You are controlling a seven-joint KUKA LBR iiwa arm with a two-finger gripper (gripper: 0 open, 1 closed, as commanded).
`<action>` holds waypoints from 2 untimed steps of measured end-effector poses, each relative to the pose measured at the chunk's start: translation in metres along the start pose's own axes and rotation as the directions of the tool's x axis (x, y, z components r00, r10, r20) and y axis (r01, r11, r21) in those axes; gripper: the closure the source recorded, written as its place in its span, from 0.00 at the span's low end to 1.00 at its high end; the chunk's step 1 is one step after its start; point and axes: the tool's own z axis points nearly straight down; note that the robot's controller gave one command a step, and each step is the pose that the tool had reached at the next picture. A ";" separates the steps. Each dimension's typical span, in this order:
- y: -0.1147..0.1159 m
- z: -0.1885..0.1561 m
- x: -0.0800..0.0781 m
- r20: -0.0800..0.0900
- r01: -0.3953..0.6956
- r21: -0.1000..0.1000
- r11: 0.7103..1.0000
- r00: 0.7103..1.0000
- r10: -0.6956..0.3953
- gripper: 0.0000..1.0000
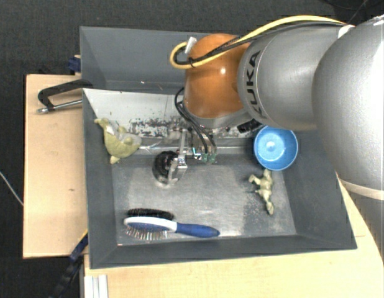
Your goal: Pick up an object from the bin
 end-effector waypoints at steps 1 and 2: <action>-0.015 0.048 -0.002 0.015 0.013 -0.002 1.000 1.000 -0.013 0.00; -0.012 0.030 -0.003 0.013 -0.073 -0.003 0.997 0.997 0.073 0.00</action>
Offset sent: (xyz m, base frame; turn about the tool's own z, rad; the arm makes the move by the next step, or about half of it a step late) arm -0.0009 -0.0194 -0.0622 -0.0125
